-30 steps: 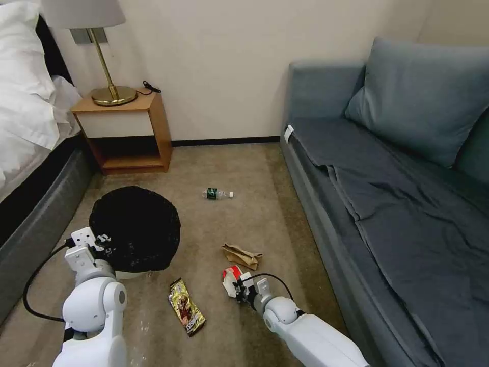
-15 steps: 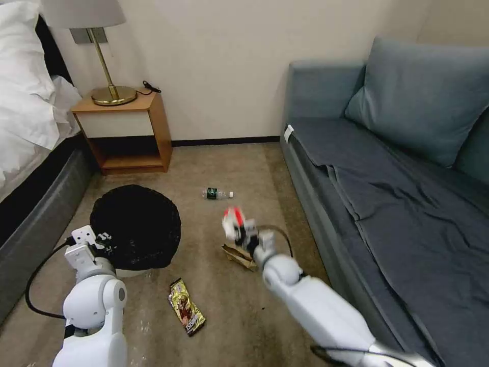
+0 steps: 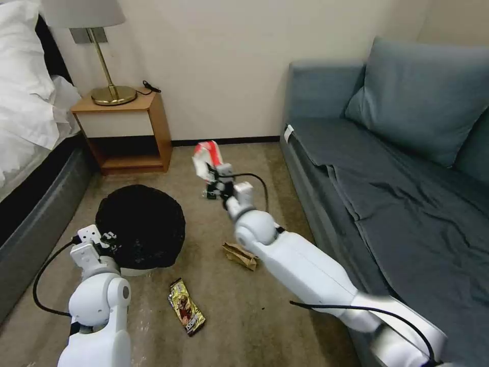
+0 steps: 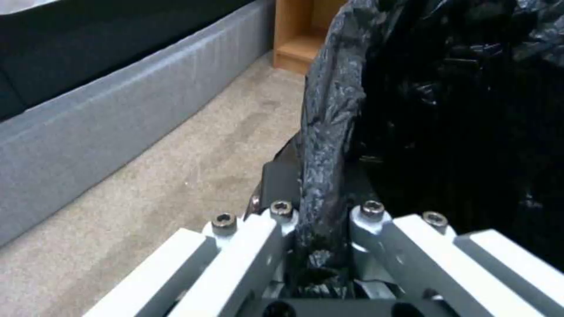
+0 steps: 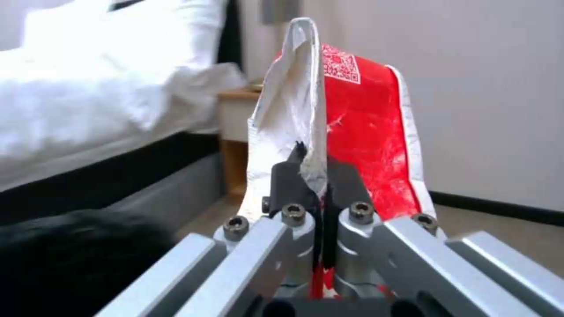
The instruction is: Pick up the trash bin, then pick up the garbage on the floor and place it into the trash bin.
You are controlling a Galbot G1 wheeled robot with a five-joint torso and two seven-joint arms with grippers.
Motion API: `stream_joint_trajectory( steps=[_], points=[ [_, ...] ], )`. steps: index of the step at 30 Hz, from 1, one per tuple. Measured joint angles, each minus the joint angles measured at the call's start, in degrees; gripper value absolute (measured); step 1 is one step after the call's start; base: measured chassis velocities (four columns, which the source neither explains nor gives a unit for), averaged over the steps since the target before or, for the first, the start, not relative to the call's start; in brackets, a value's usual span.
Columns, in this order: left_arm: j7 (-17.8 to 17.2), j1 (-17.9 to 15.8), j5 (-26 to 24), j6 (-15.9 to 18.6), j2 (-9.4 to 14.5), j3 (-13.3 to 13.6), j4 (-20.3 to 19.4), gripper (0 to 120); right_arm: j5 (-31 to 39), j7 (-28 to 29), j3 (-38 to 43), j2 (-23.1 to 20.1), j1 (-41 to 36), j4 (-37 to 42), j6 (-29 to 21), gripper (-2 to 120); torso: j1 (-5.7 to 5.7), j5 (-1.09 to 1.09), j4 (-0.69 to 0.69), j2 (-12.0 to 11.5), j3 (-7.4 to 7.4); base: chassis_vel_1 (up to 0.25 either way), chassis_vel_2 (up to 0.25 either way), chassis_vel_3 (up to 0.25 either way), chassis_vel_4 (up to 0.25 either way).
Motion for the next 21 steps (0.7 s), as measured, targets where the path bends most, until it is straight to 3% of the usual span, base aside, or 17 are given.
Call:
stream_joint_trajectory(
  steps=[8,21],
  points=[
    [0.1,0.5,0.1,0.0,-0.3,0.0,-0.5,4,-0.7,0.7,-8.5,4.9,0.7,-2.2,0.0,0,0.0,0.01,0.0,0.0,-0.01,0.0,0.0,0.0,0.0],
    [0.1,0.7,1.4,-0.5,-1.9,1.2,-0.7,4,-3.3,-0.3,-10.9,6.0,-2.8,-4.0,0.1,0,0.0,0.01,-0.01,0.0,-0.01,0.0,0.0,0.0,0.0]
  ],
)
